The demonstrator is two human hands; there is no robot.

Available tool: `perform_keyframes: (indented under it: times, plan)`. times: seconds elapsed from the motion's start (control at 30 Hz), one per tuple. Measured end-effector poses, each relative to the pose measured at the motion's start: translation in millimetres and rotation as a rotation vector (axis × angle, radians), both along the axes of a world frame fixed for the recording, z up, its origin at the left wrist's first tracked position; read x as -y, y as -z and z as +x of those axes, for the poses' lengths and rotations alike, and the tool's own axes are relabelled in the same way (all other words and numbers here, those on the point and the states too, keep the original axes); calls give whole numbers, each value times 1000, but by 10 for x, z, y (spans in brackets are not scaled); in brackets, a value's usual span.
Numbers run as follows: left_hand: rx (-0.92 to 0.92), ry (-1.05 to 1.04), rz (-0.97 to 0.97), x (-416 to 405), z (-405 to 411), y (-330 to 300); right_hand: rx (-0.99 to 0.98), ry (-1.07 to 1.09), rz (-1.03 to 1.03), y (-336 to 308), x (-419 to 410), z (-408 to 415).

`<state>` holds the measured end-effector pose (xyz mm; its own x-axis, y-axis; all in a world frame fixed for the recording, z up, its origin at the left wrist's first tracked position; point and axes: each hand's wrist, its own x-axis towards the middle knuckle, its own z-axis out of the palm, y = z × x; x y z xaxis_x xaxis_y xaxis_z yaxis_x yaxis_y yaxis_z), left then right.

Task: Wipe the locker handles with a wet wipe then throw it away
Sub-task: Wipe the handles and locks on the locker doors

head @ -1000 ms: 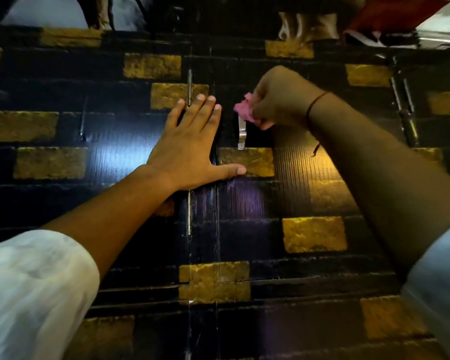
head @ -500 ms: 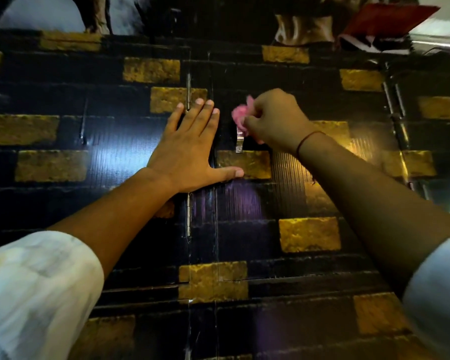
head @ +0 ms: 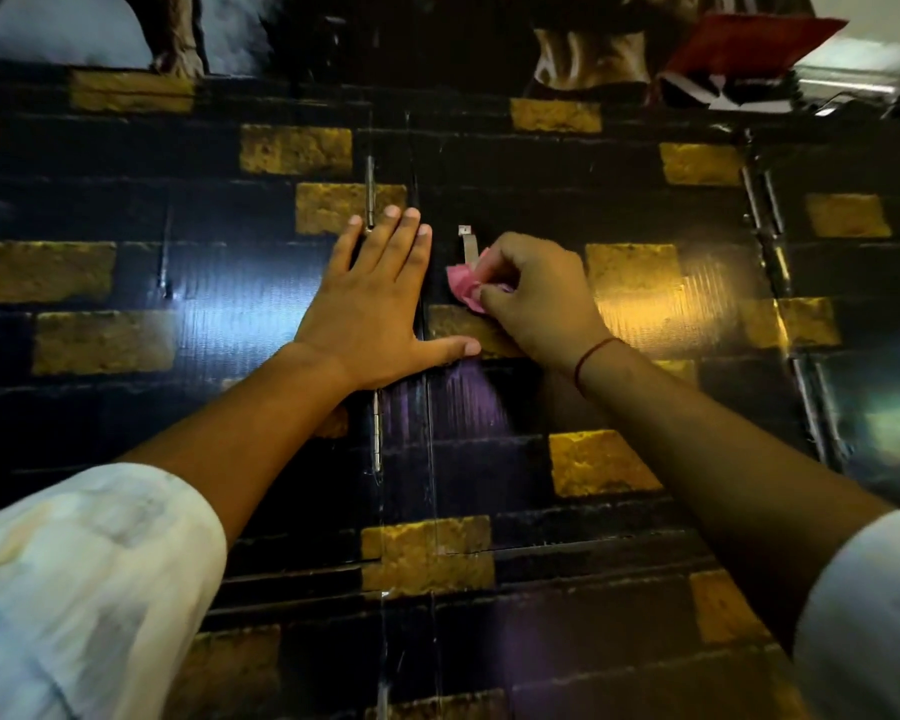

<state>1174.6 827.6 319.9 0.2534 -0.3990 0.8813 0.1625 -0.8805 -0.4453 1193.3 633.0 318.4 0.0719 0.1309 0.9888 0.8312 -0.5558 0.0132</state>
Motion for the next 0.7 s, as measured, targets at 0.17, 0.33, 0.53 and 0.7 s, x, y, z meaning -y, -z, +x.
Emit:
perform_keyframes:
  times: [0.17,0.33,0.53,0.7]
  plan:
    - [-75,-3,-6,2,-34,80,-68,-92,245,-110,68,-147]
    - [-175,115,-67,77,-164,304,-92,-46,84,151,-123,-62]
    - [-407,667,-397,297,-558,1027,-296,-142,-143,1000,185,-368]
    - [-860,861,-785,536,-726,1883,-517,-395,7,2223,372,-375]
